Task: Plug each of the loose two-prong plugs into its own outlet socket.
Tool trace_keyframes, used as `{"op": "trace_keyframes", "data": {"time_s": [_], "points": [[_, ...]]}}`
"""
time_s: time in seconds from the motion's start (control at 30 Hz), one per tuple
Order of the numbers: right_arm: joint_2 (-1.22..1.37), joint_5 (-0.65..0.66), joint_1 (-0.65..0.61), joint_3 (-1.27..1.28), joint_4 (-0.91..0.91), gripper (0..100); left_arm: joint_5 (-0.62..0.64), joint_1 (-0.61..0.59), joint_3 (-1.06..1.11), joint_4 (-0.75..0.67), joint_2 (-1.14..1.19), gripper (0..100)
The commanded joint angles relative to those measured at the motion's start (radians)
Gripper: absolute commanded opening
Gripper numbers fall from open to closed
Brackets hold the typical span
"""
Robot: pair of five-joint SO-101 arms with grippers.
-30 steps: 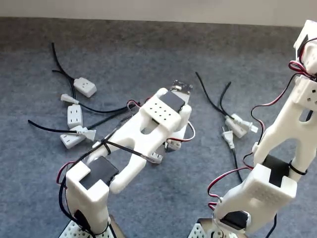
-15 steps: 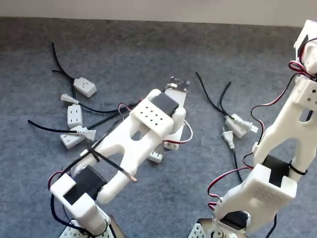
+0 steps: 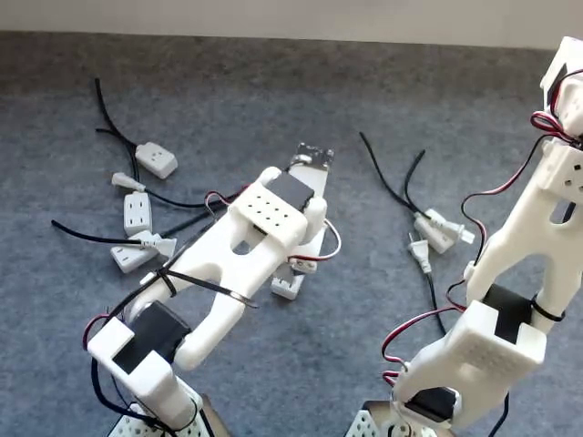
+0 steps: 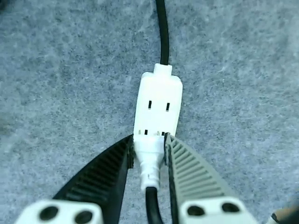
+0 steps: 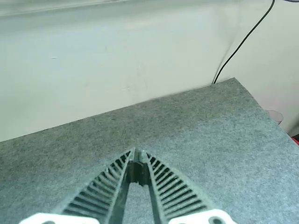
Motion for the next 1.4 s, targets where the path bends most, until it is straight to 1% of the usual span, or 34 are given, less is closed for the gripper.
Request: {"op": "trace_keyframes", "data": {"time_s": [0.0, 0.53, 0.83, 0.97, 1.13, 1.27, 1.37], "points": [[-0.018, -0.002, -0.018, -0.039, -0.022, 0.9, -0.006, -0.007, -0.004, -0.009, -0.048, 1], [-0.018, -0.002, -0.016, -0.039, -0.024, 0.9, -0.009, -0.004, 0.024, -0.044, -0.047, 1], [-0.018, -0.002, -0.013, -0.039, -0.024, 0.9, -0.009, -0.001, 0.022, -0.037, -0.056, 1], [-0.018, -0.002, -0.015, -0.039, -0.024, 0.9, -0.051, -0.001, 0.022, -0.037, -0.056, 1], [-0.016, -0.002, -0.016, -0.039, -0.024, 0.9, -0.052, 0.002, 0.021, -0.037, -0.056, 1], [-0.016, -0.002, -0.016, -0.039, -0.024, 0.9, -0.052, 0.045, 0.022, -0.037, -0.058, 1], [-0.016, -0.002, -0.016, -0.039, -0.024, 0.9, -0.051, 0.056, 0.024, -0.035, -0.058, 1]]}}
